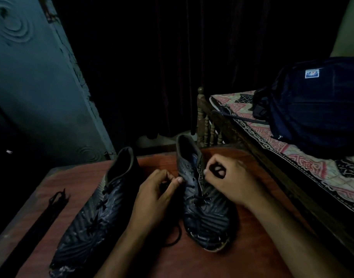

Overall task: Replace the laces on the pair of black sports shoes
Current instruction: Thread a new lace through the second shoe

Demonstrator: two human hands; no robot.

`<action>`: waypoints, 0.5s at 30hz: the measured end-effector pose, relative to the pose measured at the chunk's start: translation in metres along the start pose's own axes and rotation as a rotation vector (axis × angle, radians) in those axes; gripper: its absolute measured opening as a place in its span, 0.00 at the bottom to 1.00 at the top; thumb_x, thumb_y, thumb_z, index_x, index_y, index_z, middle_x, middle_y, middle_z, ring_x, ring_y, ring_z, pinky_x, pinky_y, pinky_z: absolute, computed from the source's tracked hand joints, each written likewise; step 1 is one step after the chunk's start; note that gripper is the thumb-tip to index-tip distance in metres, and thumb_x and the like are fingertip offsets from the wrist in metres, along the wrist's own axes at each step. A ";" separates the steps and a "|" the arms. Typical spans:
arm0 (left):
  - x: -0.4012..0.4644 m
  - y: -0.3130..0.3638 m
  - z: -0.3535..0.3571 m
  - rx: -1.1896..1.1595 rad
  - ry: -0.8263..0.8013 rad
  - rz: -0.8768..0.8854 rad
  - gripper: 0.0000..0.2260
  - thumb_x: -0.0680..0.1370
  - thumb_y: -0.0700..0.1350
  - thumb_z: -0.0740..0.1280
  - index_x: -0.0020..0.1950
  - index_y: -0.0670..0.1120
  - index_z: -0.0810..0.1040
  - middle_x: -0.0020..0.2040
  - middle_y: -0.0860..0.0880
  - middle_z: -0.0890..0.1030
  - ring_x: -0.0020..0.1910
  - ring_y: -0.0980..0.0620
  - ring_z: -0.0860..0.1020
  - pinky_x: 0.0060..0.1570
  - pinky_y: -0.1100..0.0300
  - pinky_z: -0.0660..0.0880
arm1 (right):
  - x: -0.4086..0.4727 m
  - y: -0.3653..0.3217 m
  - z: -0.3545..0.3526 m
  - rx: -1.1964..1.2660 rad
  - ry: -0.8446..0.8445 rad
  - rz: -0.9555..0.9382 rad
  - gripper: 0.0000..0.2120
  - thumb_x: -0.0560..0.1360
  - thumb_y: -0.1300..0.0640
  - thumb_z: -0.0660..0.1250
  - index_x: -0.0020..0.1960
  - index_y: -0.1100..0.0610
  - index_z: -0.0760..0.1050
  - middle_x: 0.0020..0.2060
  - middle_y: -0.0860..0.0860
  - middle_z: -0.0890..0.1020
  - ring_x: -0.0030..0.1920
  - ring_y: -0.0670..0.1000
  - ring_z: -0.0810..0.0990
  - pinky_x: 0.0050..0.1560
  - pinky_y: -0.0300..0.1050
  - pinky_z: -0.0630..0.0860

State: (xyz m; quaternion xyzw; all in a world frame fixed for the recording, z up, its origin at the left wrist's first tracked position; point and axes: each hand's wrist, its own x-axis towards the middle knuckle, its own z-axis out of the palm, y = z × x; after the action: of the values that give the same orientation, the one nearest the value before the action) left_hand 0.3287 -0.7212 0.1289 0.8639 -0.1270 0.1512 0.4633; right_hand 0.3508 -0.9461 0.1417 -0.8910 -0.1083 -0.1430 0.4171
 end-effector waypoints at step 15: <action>-0.029 0.041 -0.034 -0.384 -0.166 -0.319 0.21 0.81 0.50 0.68 0.37 0.34 0.74 0.31 0.45 0.75 0.30 0.53 0.72 0.31 0.62 0.70 | 0.001 0.012 0.014 -0.335 -0.113 -0.094 0.15 0.76 0.34 0.61 0.45 0.45 0.68 0.47 0.42 0.69 0.53 0.48 0.65 0.52 0.49 0.60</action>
State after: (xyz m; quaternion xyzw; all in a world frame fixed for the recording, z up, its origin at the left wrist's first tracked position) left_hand 0.2822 -0.7121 0.1670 0.7788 -0.0532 -0.0217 0.6246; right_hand 0.3574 -0.9423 0.1247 -0.9486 -0.1477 -0.1281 0.2489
